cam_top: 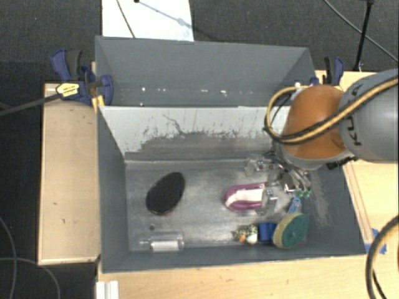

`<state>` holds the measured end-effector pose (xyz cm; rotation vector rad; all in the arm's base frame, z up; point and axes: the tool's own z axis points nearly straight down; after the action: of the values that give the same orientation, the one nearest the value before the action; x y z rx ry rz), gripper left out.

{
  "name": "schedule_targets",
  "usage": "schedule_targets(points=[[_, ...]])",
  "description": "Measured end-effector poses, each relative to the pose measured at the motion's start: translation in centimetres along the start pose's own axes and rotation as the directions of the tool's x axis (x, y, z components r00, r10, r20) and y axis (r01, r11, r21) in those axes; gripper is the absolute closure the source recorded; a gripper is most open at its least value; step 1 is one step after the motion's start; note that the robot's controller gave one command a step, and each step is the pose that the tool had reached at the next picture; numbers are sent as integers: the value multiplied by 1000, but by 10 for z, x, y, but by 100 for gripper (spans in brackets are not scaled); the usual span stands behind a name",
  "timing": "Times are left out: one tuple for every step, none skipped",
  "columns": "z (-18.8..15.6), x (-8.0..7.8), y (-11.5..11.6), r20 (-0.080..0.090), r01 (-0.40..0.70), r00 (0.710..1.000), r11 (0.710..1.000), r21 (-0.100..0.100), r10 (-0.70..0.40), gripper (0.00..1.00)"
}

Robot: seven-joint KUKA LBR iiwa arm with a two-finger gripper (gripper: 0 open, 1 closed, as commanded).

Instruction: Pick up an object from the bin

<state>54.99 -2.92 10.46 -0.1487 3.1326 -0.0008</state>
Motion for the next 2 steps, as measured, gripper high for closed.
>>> schedule_targets(points=[[36,5,-4,-7,-63,998,998,-1,63,0],[35,4,-4,-5,-60,998,998,-2,60,0]])
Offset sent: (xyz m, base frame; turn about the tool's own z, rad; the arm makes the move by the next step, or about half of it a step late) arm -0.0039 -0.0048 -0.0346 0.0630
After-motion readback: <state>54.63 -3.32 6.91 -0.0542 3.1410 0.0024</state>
